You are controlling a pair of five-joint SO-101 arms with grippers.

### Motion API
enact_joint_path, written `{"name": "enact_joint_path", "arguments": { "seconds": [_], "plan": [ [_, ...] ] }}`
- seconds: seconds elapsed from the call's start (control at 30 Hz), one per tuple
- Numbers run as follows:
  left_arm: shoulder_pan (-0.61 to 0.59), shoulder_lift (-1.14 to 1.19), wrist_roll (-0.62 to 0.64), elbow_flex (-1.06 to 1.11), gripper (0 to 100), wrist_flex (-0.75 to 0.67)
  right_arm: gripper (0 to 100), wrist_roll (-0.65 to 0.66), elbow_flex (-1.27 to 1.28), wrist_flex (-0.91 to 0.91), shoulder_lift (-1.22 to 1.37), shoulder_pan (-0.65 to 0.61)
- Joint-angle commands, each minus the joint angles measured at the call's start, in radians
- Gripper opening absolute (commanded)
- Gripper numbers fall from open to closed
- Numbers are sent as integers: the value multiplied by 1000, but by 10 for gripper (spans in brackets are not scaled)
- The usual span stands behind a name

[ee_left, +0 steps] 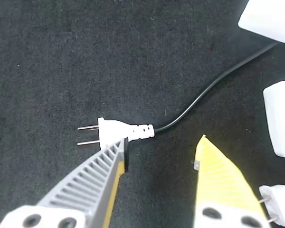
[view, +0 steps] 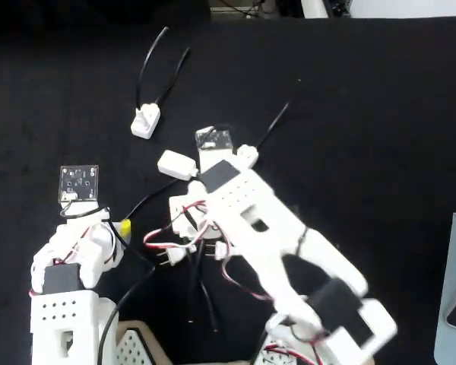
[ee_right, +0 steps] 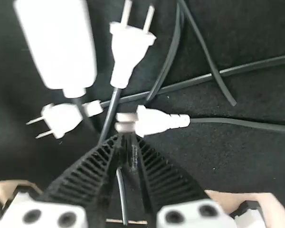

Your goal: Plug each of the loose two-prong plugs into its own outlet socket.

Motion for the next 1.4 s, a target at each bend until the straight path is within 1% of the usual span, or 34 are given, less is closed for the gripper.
{"name": "enact_joint_path", "arguments": {
  "seconds": [0.0, 0.2, 0.33, 0.37, 0.47, 0.57, 0.63, 0.73, 0.8, 0.87, 1.0, 1.07, 1.13, 1.23, 1.37],
  "plan": [
    [-7, -11, -9, -8, 238, -18, 11, 28, -19, 44, -117, 28],
    [-7, -11, -9, -8, 238, -18, 11, 26, 71, 55, -206, 74],
    [-7, -11, -9, -8, 238, -18, 12, 26, 107, 75, -266, 147],
    [-7, -11, -9, -8, 238, -20, 12, 31, 107, 89, -278, 173],
    [-7, -11, -9, -8, 238, -21, 12, 109, 111, 146, -298, 255],
    [-7, -11, -9, -8, 238, -21, 12, 170, 120, 169, -298, 365],
    [-8, -11, -9, -8, 238, -21, 12, 215, 148, 157, -297, 443],
    [-8, -11, -9, -8, 238, -23, 13, 275, 214, 87, -297, 546],
    [-8, -11, -9, -8, 238, -23, 14, 292, 260, 34, -297, 591],
    [-8, -11, -9, -8, 238, -23, 41, 290, 289, 12, -297, 603],
    [-8, -11, -9, -8, 238, -23, 169, 284, 303, 11, -297, 603],
    [-8, -11, -9, -8, 238, -23, 204, 284, 305, 8, -297, 603],
    [-8, -11, -9, -8, 238, -23, 208, 284, 317, 2, -297, 597],
    [-8, -11, -9, -8, 238, -23, 211, 281, 371, -49, -297, 540],
    [-8, -11, -9, -8, 238, -23, 212, 210, 406, -138, -295, 476]
  ]
}}
